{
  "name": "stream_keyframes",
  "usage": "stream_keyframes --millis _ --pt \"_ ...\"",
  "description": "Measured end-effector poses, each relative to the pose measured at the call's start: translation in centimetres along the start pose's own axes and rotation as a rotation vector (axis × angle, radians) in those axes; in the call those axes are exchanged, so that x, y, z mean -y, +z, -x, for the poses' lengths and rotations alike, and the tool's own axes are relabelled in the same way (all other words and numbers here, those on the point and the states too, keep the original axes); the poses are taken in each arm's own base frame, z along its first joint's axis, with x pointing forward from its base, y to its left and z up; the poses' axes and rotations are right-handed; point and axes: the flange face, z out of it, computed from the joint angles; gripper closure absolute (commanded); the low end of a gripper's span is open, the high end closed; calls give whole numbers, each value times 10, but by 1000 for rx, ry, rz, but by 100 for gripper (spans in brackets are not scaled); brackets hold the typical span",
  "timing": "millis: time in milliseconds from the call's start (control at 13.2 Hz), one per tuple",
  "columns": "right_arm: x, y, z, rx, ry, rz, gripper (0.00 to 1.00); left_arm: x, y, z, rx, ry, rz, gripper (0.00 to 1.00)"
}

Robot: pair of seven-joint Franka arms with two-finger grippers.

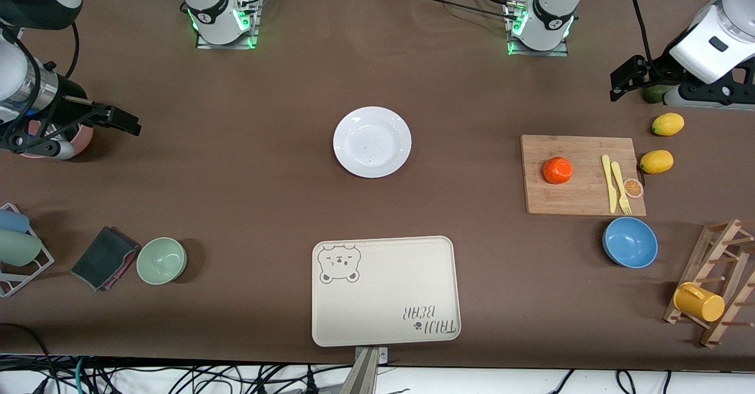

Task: Place orange and plate with both arms
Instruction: 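Move the left gripper down over the orange on the cutting board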

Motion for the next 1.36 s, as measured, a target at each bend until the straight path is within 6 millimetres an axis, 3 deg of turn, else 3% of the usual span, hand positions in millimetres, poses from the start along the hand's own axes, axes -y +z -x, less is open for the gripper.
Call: stream_keyframes --millis 303,834,1061,1213,1364 --pt "0 0 0 0 0 0 0 -7 13 -7 29 15 1 0" --pt "0 0 0 1 0 0 0 -12 80 -42 142 33 18 0" --pt "0 1 0 2 -1 0 0 -26 135 -63 216 51 30 0" --pt "0 1 0 2 -1 0 0 -22 175 -71 245 45 36 0" --pt "0 1 0 2 -1 0 0 -12 200 -68 220 53 14 0"
